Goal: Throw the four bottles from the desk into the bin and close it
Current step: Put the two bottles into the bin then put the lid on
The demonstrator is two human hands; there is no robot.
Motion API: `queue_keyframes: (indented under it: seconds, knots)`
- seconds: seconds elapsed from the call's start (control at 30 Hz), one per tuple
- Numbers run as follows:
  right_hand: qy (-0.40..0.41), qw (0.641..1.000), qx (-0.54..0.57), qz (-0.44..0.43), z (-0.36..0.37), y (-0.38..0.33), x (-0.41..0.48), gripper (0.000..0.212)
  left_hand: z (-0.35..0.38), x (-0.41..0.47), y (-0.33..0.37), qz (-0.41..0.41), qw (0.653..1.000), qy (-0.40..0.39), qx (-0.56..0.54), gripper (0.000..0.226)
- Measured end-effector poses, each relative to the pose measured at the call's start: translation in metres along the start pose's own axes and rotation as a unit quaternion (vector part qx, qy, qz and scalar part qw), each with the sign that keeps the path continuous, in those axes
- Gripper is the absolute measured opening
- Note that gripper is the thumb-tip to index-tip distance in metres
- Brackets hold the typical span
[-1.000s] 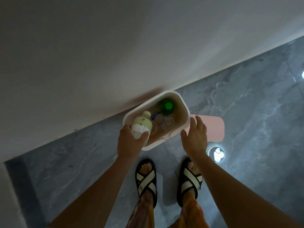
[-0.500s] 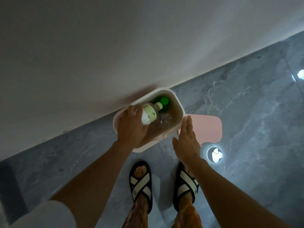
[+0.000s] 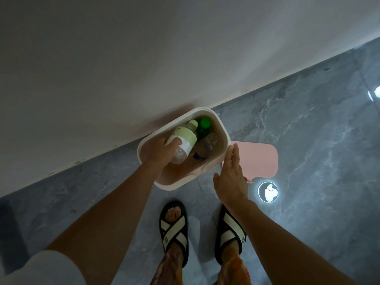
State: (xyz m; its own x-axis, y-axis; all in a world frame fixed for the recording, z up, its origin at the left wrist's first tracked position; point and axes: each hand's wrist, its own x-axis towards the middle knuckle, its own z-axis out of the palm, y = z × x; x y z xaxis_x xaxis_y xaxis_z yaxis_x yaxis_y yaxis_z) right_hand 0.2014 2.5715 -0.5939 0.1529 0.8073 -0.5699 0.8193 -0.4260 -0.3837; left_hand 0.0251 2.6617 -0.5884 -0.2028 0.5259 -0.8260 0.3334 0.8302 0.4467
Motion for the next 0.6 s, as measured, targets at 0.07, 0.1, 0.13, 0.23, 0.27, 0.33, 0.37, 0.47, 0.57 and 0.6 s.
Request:
queue_keyframes:
  seconds: [0.07,0.1,0.13,0.23,0.27,0.33,0.37,0.47,0.57,0.6]
  knots:
    - [0.002,1.000,-0.002,-0.006,0.000,0.001,0.000,0.092,0.000,0.004,0.004,-0.026,0.999,0.015,-0.017,0.043]
    - [0.004,1.000,-0.005,-0.010,0.001,0.001,0.000,0.092,-0.001,0.006,0.006,-0.036,0.999,0.016,-0.016,0.042]
    - [0.005,1.000,-0.007,-0.013,0.001,0.002,0.000,0.092,0.000,0.007,0.006,-0.047,0.999,0.007,-0.013,0.045]
    - [0.005,1.000,-0.004,-0.015,0.002,0.003,0.000,0.092,0.005,0.004,0.002,0.010,0.998,-0.021,0.051,0.057]
    - [0.005,1.000,-0.003,-0.014,0.003,0.003,0.000,0.092,0.007,0.002,-0.002,0.082,0.992,0.000,0.100,0.057]
    - [0.005,1.000,-0.004,-0.012,0.003,0.004,0.000,0.092,0.008,-0.004,-0.008,0.215,0.957,0.080,0.178,0.058]
    - [0.005,1.000,-0.005,-0.012,0.003,0.004,0.000,0.092,0.008,-0.007,-0.010,0.255,0.939,0.112,0.203,0.060]
    - [0.004,1.000,-0.006,-0.017,0.003,0.005,0.000,0.093,0.005,-0.012,-0.018,0.295,0.902,0.152,0.276,0.066]
    - [0.005,1.000,-0.003,-0.019,0.003,0.007,0.000,0.094,0.007,-0.013,-0.021,0.287,0.876,0.156,0.356,0.066]
    - [0.007,1.000,-0.002,-0.020,0.004,0.007,0.000,0.094,0.008,-0.012,-0.021,0.293,0.864,0.161,0.376,0.065]
